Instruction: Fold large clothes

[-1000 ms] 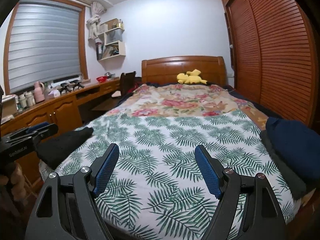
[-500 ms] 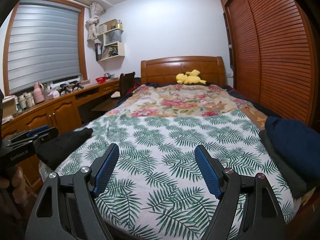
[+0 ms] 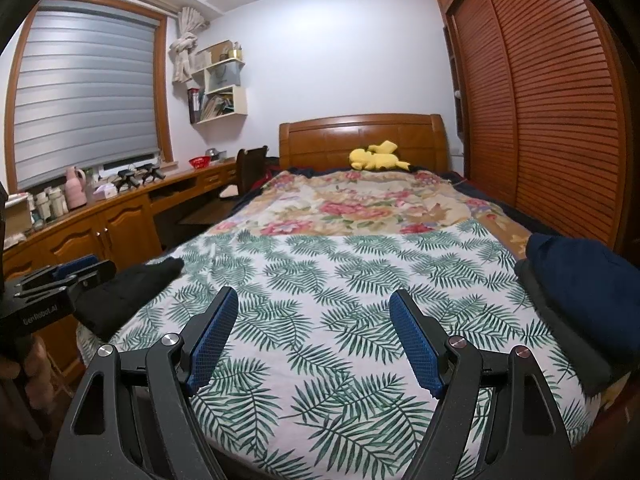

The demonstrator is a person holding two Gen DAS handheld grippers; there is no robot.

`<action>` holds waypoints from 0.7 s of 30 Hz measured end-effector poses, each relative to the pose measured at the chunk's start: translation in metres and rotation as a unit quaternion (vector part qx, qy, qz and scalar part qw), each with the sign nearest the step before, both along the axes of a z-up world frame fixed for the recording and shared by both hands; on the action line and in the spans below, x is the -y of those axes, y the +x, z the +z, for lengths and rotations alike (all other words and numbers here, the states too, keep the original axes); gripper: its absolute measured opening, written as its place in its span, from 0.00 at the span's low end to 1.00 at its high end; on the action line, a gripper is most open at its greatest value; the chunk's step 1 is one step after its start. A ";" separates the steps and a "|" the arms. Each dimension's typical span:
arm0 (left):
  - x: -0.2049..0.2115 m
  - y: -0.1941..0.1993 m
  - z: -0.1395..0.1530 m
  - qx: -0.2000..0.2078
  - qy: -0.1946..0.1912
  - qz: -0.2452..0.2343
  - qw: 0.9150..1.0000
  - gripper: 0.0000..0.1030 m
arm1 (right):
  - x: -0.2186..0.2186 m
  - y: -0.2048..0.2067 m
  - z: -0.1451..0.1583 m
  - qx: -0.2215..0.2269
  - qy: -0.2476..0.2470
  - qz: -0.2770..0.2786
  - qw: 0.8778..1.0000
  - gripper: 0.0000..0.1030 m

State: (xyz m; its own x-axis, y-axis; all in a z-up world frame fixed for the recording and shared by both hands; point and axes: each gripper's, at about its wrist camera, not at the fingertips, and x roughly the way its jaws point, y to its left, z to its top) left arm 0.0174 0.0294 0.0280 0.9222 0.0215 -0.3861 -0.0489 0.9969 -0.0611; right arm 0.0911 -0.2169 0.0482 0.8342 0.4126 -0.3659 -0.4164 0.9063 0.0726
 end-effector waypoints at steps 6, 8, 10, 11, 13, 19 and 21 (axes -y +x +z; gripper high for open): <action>0.001 0.000 0.000 0.000 0.000 0.000 1.000 0.45 | 0.000 0.000 0.000 -0.001 0.000 0.000 1.000 0.78; 0.001 0.000 0.000 0.001 0.000 -0.001 1.000 0.45 | 0.000 0.000 -0.001 -0.002 0.000 -0.001 1.000 0.78; 0.002 0.000 0.000 0.001 0.000 -0.003 1.000 0.45 | 0.001 0.001 -0.001 -0.002 0.000 -0.001 1.000 0.78; 0.002 0.000 0.001 0.002 0.000 -0.003 1.000 0.45 | 0.001 0.001 -0.001 -0.002 0.000 -0.001 1.000 0.78; 0.003 0.000 0.001 0.003 0.001 -0.005 1.000 0.45 | 0.001 0.001 -0.001 -0.002 0.000 -0.001 1.000 0.78; 0.004 -0.004 0.003 0.005 0.004 -0.007 1.000 0.45 | 0.001 0.001 0.000 -0.001 0.000 -0.001 1.000 0.78; 0.004 -0.005 0.003 0.006 0.004 -0.007 1.000 0.45 | 0.001 0.001 -0.001 -0.001 0.001 -0.001 1.000 0.78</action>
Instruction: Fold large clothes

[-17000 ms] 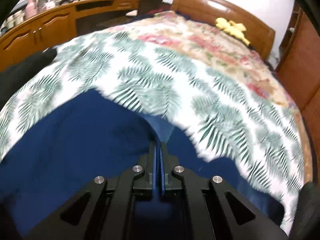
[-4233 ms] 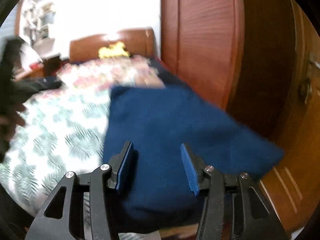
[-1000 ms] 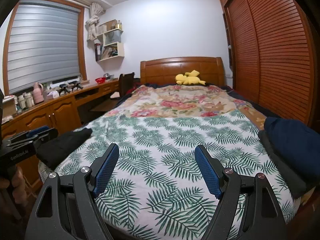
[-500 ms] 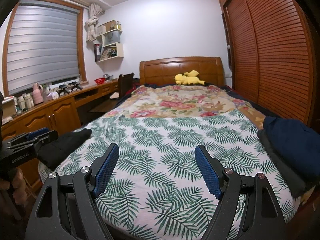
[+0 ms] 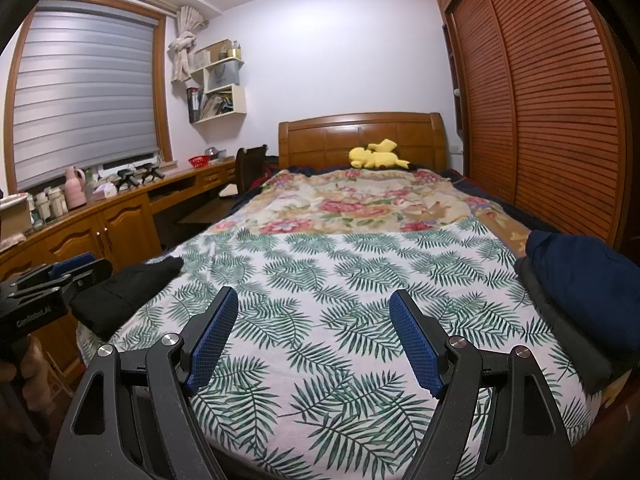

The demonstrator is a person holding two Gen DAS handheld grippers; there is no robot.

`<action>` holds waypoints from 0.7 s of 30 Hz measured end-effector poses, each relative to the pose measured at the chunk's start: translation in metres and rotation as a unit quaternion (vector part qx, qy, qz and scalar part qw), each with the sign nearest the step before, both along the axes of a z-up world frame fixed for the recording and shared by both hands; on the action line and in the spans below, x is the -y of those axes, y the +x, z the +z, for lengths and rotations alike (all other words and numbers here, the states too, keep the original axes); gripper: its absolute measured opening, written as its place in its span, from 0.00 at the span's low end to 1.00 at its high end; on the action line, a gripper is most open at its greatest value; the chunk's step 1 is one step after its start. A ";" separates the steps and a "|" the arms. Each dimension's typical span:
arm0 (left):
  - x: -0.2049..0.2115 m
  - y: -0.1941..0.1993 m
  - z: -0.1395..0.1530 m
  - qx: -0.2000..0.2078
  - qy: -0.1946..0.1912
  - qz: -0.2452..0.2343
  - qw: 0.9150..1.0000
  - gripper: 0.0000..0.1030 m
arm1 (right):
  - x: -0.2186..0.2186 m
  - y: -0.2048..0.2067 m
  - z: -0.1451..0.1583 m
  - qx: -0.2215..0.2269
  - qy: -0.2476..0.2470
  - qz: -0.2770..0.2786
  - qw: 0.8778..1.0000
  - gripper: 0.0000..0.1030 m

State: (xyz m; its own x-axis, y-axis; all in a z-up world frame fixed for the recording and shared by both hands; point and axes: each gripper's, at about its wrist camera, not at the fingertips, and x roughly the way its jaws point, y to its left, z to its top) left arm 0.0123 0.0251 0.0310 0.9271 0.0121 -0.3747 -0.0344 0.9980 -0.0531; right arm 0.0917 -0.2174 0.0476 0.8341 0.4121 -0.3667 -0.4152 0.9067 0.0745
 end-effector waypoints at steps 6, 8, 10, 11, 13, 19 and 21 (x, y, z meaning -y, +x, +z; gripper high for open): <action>0.000 -0.001 0.000 0.000 0.000 -0.001 1.000 0.45 | 0.000 0.000 0.000 0.000 0.000 0.000 1.000 0.78; 0.001 -0.001 0.001 0.001 0.000 -0.001 1.000 0.45 | 0.000 0.000 0.000 0.000 0.000 0.000 1.000 0.78; 0.001 -0.001 0.001 0.001 0.000 -0.001 1.000 0.46 | 0.001 0.000 0.000 0.000 0.000 0.000 1.000 0.78; 0.001 -0.001 0.001 0.001 0.000 -0.001 1.000 0.46 | 0.000 0.000 0.000 0.000 0.000 -0.001 1.000 0.78; 0.001 -0.002 0.002 0.002 0.000 -0.001 1.000 0.46 | 0.001 0.000 -0.001 0.000 0.001 -0.001 1.000 0.78; 0.002 -0.004 0.005 0.003 0.001 -0.004 1.000 0.46 | 0.001 0.001 -0.001 -0.001 0.001 -0.001 1.000 0.78; 0.003 -0.005 0.006 0.004 0.002 -0.004 1.000 0.46 | 0.002 0.001 0.000 -0.001 0.001 -0.001 1.000 0.78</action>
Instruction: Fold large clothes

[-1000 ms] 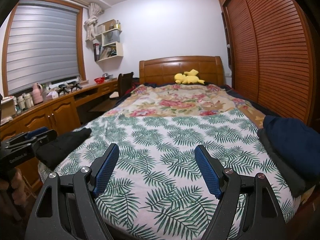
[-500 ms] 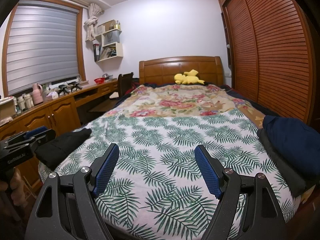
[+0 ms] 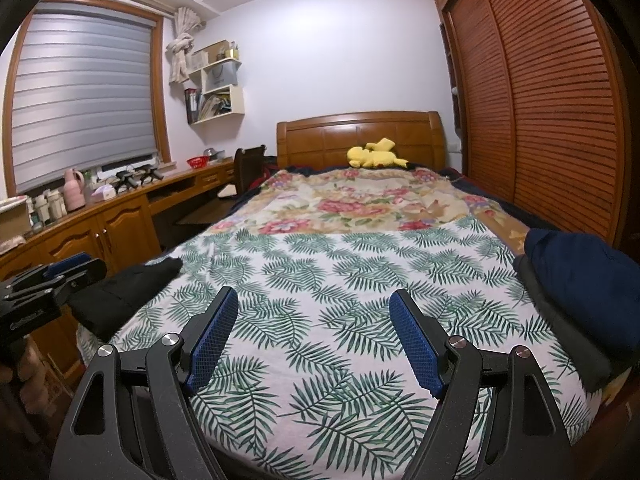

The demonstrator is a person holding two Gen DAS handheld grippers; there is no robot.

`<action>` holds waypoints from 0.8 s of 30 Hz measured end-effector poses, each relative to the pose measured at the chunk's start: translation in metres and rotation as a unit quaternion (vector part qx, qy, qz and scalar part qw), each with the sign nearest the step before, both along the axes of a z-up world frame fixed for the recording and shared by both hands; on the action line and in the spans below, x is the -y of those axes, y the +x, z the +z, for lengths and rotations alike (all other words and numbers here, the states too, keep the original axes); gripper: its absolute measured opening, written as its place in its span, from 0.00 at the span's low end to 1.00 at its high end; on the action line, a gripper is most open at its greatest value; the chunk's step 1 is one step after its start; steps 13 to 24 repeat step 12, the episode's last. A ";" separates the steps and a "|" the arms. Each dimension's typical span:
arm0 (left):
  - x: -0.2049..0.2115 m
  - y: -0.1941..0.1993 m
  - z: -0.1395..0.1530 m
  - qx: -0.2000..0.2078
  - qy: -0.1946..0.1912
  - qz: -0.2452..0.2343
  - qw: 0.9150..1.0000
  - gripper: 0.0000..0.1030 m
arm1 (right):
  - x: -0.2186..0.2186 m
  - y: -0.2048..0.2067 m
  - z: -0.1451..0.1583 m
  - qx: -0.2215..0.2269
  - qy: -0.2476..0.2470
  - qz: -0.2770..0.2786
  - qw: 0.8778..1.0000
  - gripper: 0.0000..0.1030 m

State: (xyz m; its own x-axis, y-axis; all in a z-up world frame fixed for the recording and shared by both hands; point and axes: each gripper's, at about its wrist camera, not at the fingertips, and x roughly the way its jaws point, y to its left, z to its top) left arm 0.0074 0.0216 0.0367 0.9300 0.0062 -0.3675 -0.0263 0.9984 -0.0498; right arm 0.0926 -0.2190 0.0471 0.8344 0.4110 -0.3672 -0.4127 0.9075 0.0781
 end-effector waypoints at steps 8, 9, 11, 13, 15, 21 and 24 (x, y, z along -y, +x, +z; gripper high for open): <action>0.001 -0.001 0.001 0.001 0.000 -0.001 1.000 0.46 | 0.000 0.000 0.000 0.001 0.000 0.000 1.000 0.78; 0.001 -0.001 0.001 0.001 0.000 -0.001 1.000 0.46 | 0.000 0.000 0.001 0.000 0.000 0.000 1.000 0.78; 0.002 -0.001 0.001 0.001 0.000 -0.001 1.000 0.46 | 0.000 0.001 0.000 0.000 0.000 0.000 1.000 0.78; 0.002 -0.001 0.001 0.001 0.000 -0.001 1.000 0.46 | 0.000 0.000 0.000 0.000 0.000 0.000 1.000 0.78; 0.002 -0.001 0.001 0.001 0.000 -0.001 1.000 0.46 | 0.000 0.000 0.000 0.000 0.000 0.000 1.000 0.78; 0.002 -0.001 0.001 0.001 0.000 -0.001 1.000 0.46 | 0.000 0.000 0.000 0.000 0.000 0.000 1.000 0.78; 0.002 -0.001 0.001 0.001 0.000 -0.001 1.000 0.46 | 0.000 0.000 0.000 0.000 0.000 0.000 1.000 0.78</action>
